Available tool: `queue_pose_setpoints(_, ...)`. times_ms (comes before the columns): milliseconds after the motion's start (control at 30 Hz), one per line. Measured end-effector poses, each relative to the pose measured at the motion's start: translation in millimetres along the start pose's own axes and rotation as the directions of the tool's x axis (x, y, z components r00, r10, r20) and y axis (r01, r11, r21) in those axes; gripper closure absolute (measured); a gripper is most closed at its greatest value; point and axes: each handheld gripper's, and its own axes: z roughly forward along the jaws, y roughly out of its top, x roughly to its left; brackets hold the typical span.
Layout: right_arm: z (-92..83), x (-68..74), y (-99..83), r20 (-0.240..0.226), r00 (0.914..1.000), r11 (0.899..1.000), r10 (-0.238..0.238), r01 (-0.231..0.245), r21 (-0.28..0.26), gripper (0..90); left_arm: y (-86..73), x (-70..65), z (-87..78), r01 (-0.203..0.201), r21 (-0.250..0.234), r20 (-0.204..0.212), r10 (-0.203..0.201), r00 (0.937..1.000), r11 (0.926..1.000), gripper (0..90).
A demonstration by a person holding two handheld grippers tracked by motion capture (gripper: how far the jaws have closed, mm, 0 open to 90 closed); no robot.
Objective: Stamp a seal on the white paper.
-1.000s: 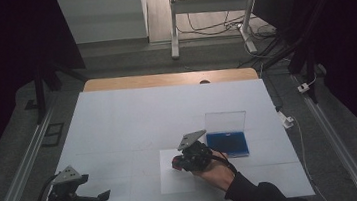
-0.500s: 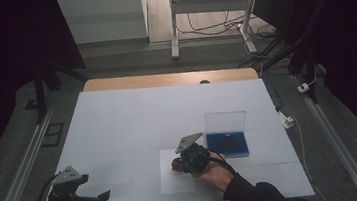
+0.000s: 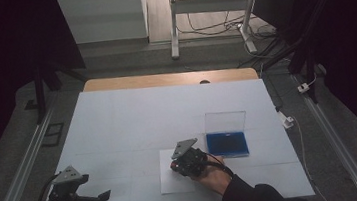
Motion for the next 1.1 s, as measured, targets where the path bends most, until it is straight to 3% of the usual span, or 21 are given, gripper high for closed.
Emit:
queue_pose_setpoints(133,0.1,-5.5,-2.0,-0.025,0.999,0.999,0.037,-0.038,-0.01,79.8,0.0,-0.1,0.0,0.0,-0.001,0.0,0.0,1.0,1.0,2.0)
queue_pose_setpoints(367,0.8,-16.3,-7.5,-0.09,0.9887,0.991,0.12,-0.124,-0.043,79.9,-0.1,-0.1,-0.1,-0.001,-0.001,0.0,0.001,1.0,1.0,2.0)
queue_pose_setpoints(467,0.8,-16.1,-7.6,-0.088,0.9892,0.992,0.117,-0.121,-0.043,79.9,-0.1,0.1,-0.2,0.0,-0.002,0.001,0.0,1.0,1.0,2.0)
queue_pose_setpoints(600,0.4,-10.0,-5.2,-0.053,0.9961,0.997,0.07,-0.072,-0.029,79.9,-0.1,0.0,-0.2,-0.001,-0.002,0.001,0.001,1.0,1.0,2.0)
queue_pose_setpoints(833,0.4,-2.8,-2.6,-0.012,0.9997,1.0,0.02,-0.02,-0.015,79.8,0.0,0.1,-0.1,-0.001,-0.002,0.002,0.001,1.0,1.0,2.0)
queue_pose_setpoints(1033,1.0,-12.4,-7.4,-0.078,0.9917,0.993,0.102,-0.106,-0.045,79.8,-0.1,-0.1,-0.2,-0.002,-0.003,0.002,0.002,1.0,1.0,2.0)
queue_pose_setpoints(1100,1.0,-12.1,-7.2,-0.071,0.9935,0.995,0.088,-0.092,-0.044,79.7,-0.1,0.0,-0.2,-0.002,-0.003,0.002,0.002,1.0,1.0,2.0)
